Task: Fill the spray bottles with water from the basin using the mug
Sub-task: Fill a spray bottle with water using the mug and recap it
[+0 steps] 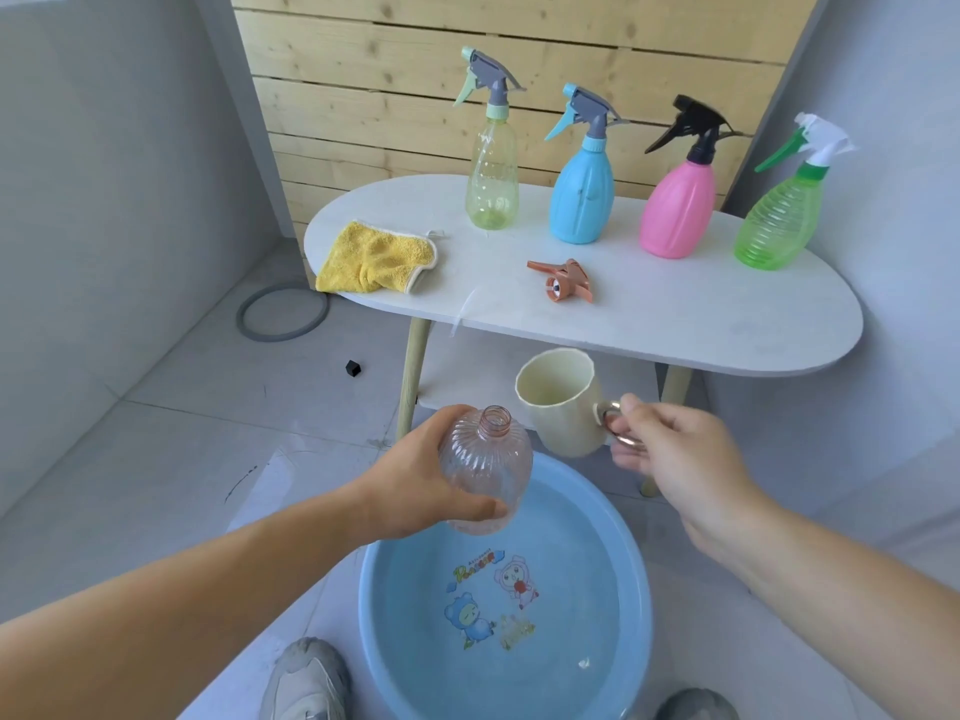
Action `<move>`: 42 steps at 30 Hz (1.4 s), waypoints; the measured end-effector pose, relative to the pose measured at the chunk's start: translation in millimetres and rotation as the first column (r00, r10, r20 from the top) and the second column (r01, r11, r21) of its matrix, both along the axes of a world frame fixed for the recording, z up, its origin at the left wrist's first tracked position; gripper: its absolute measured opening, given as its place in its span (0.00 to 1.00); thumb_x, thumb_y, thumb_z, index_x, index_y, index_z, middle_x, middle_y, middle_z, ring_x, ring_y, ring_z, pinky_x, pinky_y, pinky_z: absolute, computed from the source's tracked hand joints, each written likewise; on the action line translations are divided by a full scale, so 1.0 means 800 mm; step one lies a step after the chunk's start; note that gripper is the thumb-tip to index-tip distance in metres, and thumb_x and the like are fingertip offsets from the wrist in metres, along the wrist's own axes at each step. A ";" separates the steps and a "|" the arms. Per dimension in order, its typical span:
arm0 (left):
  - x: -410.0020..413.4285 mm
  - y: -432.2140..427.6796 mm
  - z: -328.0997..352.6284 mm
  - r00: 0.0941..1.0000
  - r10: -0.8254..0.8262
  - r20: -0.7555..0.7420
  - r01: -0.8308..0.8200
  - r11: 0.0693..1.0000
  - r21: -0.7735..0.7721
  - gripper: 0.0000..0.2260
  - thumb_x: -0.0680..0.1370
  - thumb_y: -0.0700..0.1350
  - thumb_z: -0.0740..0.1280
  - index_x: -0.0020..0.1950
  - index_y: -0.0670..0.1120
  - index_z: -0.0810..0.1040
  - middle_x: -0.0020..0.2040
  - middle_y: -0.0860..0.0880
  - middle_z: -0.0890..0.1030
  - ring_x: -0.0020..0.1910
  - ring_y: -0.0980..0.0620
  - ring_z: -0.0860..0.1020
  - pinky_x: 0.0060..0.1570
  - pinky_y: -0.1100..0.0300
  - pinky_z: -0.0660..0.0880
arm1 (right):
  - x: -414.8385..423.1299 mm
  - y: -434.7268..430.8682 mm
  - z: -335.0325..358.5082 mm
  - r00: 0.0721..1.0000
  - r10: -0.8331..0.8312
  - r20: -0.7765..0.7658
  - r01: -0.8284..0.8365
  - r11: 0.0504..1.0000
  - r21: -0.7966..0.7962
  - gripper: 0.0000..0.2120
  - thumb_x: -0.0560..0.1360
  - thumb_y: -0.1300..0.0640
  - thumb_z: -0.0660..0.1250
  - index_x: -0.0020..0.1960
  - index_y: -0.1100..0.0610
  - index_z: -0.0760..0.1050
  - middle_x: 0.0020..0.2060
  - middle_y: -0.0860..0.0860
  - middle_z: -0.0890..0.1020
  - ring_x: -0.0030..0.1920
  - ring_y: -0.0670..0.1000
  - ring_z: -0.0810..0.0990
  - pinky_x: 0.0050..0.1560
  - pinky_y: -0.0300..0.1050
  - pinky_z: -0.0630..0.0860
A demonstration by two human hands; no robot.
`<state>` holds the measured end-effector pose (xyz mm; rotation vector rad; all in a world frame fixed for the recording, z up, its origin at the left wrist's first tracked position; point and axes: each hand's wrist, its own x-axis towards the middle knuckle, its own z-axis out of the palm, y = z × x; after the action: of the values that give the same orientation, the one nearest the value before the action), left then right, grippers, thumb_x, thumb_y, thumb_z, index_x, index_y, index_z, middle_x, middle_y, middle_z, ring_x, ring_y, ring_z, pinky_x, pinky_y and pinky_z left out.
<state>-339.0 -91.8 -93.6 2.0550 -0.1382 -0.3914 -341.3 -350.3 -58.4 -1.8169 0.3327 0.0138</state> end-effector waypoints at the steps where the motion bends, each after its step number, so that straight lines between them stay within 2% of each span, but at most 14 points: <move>1: 0.000 0.000 -0.001 1.000 -0.003 -0.002 0.003 1.000 0.003 0.41 0.58 0.56 0.82 0.69 0.59 0.72 0.59 0.62 0.80 0.58 0.63 0.79 0.62 0.55 0.80 | 0.005 0.000 -0.017 0.998 -0.008 -0.068 0.011 0.999 0.034 0.15 0.80 0.49 0.67 0.41 0.58 0.82 0.42 0.50 0.87 0.45 0.54 0.86 0.60 0.57 0.79; 5: 0.001 -0.004 -0.004 1.000 -0.005 -0.004 0.005 1.000 0.001 0.40 0.57 0.56 0.82 0.68 0.58 0.74 0.58 0.61 0.81 0.57 0.62 0.80 0.61 0.54 0.81 | 0.022 -0.013 -0.096 0.954 0.056 -0.294 -0.053 0.998 0.019 0.15 0.80 0.52 0.66 0.40 0.60 0.82 0.39 0.53 0.82 0.40 0.54 0.80 0.59 0.56 0.80; 8: -0.002 -0.006 -0.009 1.000 -0.006 -0.004 0.006 1.000 0.005 0.40 0.58 0.56 0.84 0.67 0.61 0.73 0.57 0.64 0.80 0.58 0.62 0.80 0.60 0.57 0.81 | 0.031 -0.025 -0.147 0.897 0.093 -0.432 -0.152 0.983 -0.104 0.16 0.79 0.51 0.66 0.36 0.59 0.81 0.34 0.55 0.79 0.33 0.54 0.75 0.46 0.49 0.79; 10: -0.003 -0.008 -0.012 1.000 -0.014 -0.005 0.014 1.000 0.013 0.37 0.62 0.50 0.86 0.65 0.64 0.72 0.56 0.67 0.80 0.57 0.66 0.79 0.57 0.64 0.79 | 0.038 -0.028 -0.171 0.879 0.104 -0.466 -0.190 0.972 -0.141 0.18 0.78 0.53 0.67 0.31 0.56 0.79 0.29 0.51 0.78 0.31 0.54 0.72 0.39 0.46 0.73; 12: -0.003 -0.007 -0.017 1.000 -0.014 -0.005 0.014 1.000 0.026 0.35 0.65 0.45 0.86 0.62 0.66 0.71 0.55 0.68 0.79 0.56 0.70 0.78 0.51 0.73 0.76 | 0.042 -0.025 -0.189 0.874 0.118 -0.472 -0.233 0.953 -0.194 0.21 0.78 0.53 0.68 0.27 0.55 0.73 0.22 0.47 0.70 0.29 0.51 0.67 0.35 0.43 0.66; 15: -0.002 -0.005 -0.023 1.000 -0.008 -0.011 0.008 0.999 0.047 0.37 0.65 0.44 0.86 0.65 0.63 0.69 0.58 0.63 0.79 0.55 0.71 0.77 0.48 0.77 0.73 | 0.035 -0.014 -0.213 0.872 0.141 -0.469 -0.302 0.909 -0.288 0.22 0.79 0.51 0.67 0.30 0.54 0.63 0.25 0.47 0.61 0.28 0.49 0.57 0.29 0.44 0.54; 18: 0.000 -0.002 -0.029 1.000 0.007 -0.022 -0.006 0.999 0.052 0.37 0.65 0.44 0.86 0.66 0.61 0.70 0.59 0.60 0.79 0.55 0.68 0.77 0.48 0.76 0.74 | 0.028 -0.009 -0.241 0.876 0.169 -0.451 -0.339 0.881 -0.329 0.27 0.78 0.51 0.68 0.28 0.51 0.55 0.23 0.46 0.58 0.28 0.50 0.56 0.30 0.45 0.53; 22: 0.005 0.000 -0.035 1.000 0.019 -0.020 -0.018 0.998 0.062 0.38 0.65 0.45 0.86 0.69 0.58 0.70 0.60 0.59 0.80 0.56 0.65 0.78 0.51 0.75 0.75 | 0.027 -0.008 -0.255 0.863 0.193 -0.468 -0.405 0.817 -0.410 0.26 0.80 0.50 0.65 0.28 0.52 0.56 0.24 0.47 0.61 0.28 0.50 0.59 0.31 0.46 0.57; 27: 0.011 0.000 -0.038 0.999 0.027 -0.018 -0.026 0.998 0.064 0.38 0.64 0.47 0.86 0.68 0.58 0.71 0.59 0.59 0.80 0.57 0.64 0.78 0.52 0.74 0.75 | 0.027 -0.008 -0.257 0.859 0.207 -0.469 -0.448 0.747 -0.491 0.27 0.81 0.51 0.63 0.26 0.52 0.57 0.24 0.47 0.62 0.27 0.49 0.61 0.28 0.43 0.57; 30: 0.014 0.001 -0.039 0.999 0.030 -0.023 -0.028 0.998 0.061 0.38 0.65 0.47 0.86 0.69 0.59 0.71 0.59 0.59 0.80 0.57 0.64 0.78 0.53 0.73 0.75 | 0.029 -0.008 -0.260 0.853 0.217 -0.474 -0.459 0.745 -0.485 0.26 0.81 0.52 0.63 0.26 0.52 0.58 0.24 0.47 0.63 0.27 0.49 0.62 0.29 0.43 0.58; 34: 0.016 0.003 -0.040 0.999 0.032 -0.033 -0.030 0.998 0.057 0.39 0.64 0.48 0.87 0.69 0.59 0.71 0.59 0.59 0.81 0.58 0.61 0.79 0.59 0.64 0.78 | 0.029 -0.008 -0.266 0.843 0.236 -0.484 -0.480 0.736 -0.477 0.25 0.81 0.52 0.62 0.28 0.52 0.57 0.25 0.47 0.63 0.28 0.49 0.62 0.30 0.44 0.59; 38: 0.016 0.003 -0.039 0.999 0.033 -0.033 -0.031 0.998 0.046 0.38 0.64 0.48 0.86 0.69 0.59 0.71 0.59 0.59 0.80 0.58 0.63 0.79 0.58 0.66 0.78 | 0.027 -0.008 -0.270 0.834 0.230 -0.501 -0.487 0.735 -0.472 0.25 0.81 0.51 0.62 0.27 0.52 0.58 0.25 0.47 0.65 0.28 0.49 0.64 0.31 0.44 0.60; 42: 0.016 0.003 -0.039 0.999 0.032 -0.031 -0.030 0.998 0.050 0.39 0.64 0.49 0.86 0.69 0.60 0.71 0.59 0.60 0.80 0.58 0.62 0.79 0.59 0.62 0.78 | 0.025 -0.006 -0.271 0.827 0.227 -0.514 -0.487 0.746 -0.454 0.25 0.81 0.51 0.62 0.28 0.52 0.58 0.25 0.47 0.64 0.28 0.50 0.63 0.31 0.44 0.60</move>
<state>-326.1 -89.1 -124.5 2.0959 -0.0779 -0.4123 -321.3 -355.1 -274.8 -2.4614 0.2948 0.6771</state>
